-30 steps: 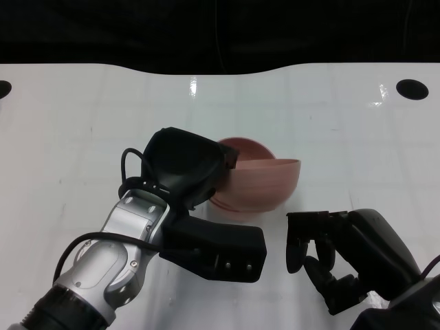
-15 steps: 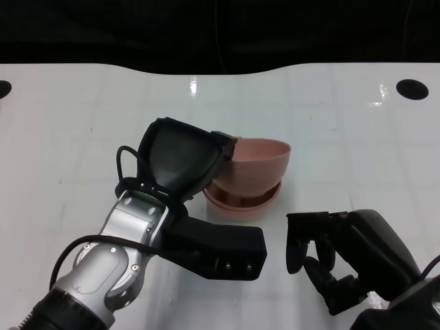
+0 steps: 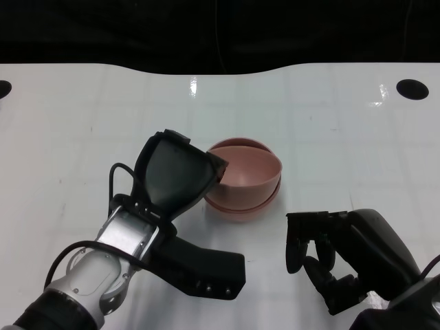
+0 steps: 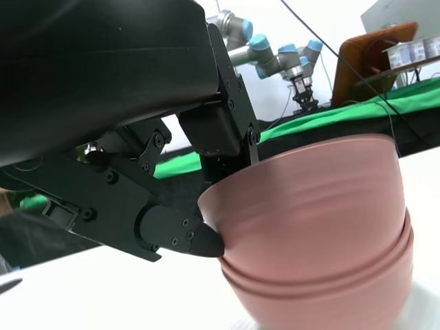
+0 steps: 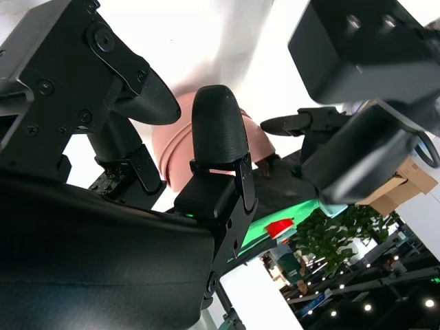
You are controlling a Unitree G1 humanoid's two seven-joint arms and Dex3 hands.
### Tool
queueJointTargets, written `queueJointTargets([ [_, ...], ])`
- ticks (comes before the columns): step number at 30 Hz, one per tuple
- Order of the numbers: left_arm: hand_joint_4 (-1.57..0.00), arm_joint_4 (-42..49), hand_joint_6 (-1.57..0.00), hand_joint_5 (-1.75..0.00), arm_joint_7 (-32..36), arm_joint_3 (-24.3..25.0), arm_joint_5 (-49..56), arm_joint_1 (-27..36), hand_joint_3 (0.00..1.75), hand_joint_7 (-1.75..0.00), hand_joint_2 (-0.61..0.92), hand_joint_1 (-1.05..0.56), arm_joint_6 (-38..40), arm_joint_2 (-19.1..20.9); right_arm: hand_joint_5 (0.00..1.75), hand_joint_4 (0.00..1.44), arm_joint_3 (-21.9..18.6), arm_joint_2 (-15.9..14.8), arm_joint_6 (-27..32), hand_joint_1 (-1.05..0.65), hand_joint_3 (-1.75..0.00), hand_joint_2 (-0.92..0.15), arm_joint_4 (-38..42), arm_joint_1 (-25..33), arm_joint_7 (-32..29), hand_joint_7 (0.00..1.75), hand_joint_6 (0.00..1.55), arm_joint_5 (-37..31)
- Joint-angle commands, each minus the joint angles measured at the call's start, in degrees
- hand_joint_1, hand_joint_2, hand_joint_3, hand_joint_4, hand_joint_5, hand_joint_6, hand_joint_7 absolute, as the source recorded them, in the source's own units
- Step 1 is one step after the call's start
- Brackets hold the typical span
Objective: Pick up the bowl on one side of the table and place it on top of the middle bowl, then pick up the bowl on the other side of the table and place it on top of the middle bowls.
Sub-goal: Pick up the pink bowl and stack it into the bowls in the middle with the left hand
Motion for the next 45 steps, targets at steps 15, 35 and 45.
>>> queueJointTargets([
  [15,-0.42,8.49,-0.56,-0.52,5.28,-5.92,4.47,-1.91,0.01,-0.01,0.87,-0.55,6.51,-0.61,1.75,0.96,-0.28,-0.35,0.37,-0.07,-1.64,-0.09,-0.26,-0.02,0.27,1.53,0.85,0.63],
  [35,0.0,-21.26,-0.24,-0.54,-15.41,1.79,-1.59,8.87,0.17,-0.01,0.92,-0.7,8.13,5.79,1.75,0.96,-0.4,-0.48,0.37,-0.08,-1.62,-0.09,0.23,-0.28,0.37,1.52,0.85,0.67],
  [45,-0.21,-34.34,-0.44,-0.76,-14.66,15.97,-22.44,23.69,0.18,-0.09,0.92,-0.52,-2.23,6.2,1.75,0.96,-0.31,-0.35,1.15,-0.07,-1.62,-0.1,-0.18,-0.18,0.68,1.52,0.85,0.64],
])
